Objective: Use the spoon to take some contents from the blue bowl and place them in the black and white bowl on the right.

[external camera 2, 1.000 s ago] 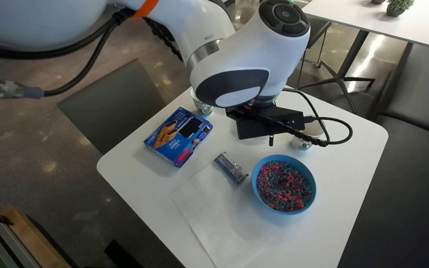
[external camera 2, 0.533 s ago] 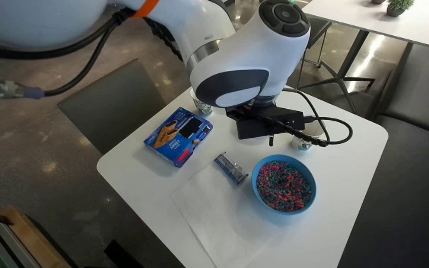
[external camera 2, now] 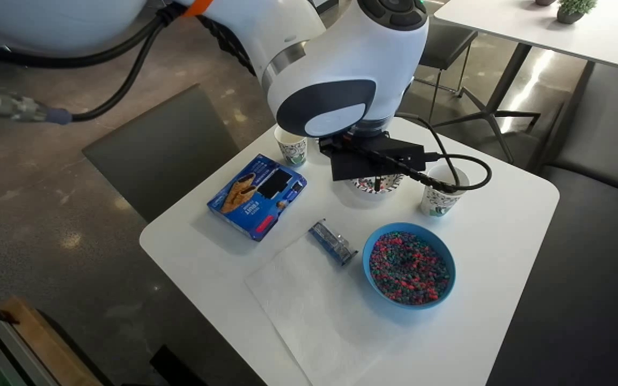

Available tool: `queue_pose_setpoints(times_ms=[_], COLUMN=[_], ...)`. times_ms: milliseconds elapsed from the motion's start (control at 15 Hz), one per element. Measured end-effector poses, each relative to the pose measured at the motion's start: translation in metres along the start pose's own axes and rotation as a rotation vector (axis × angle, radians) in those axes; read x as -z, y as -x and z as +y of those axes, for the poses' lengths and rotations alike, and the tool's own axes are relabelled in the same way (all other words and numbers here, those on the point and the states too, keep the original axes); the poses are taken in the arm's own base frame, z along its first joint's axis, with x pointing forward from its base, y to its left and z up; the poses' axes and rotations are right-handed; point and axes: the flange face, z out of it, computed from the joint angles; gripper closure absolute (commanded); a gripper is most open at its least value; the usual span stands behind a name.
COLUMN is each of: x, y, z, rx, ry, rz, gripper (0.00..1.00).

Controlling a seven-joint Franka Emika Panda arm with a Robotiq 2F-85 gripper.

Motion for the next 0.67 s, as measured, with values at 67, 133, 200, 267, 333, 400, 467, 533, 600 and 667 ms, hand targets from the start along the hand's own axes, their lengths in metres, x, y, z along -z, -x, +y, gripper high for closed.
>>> queue_pose_setpoints(times_ms=[67,133,200,267,333,400,467,533,600,667], x=[-0.001,-0.003,-0.005,-0.008,-0.011,-0.014,-0.018,-0.022,-0.026,-0.03], y=[-0.003,-0.003,-0.002,0.001,0.004,0.008,0.011,0.014,0.015,0.016], z=[0.001,0.003,0.006,0.009,0.014,0.018,0.023,0.027,0.031,0.033], rx=[-0.012,-0.026,-0.042,-0.06,-0.077,-0.094,-0.109,-0.125,-0.14,-0.152], ry=[0.001,0.003,0.004,0.006,0.009,0.011,0.013,0.014,0.017,0.018], rz=[0.0,0.0,-0.001,-0.004,-0.007,-0.01,-0.012,-0.015,-0.019,-0.024], gripper=[0.96,0.96,0.96,0.96,0.96,0.96,0.96,0.96,0.96,0.96])
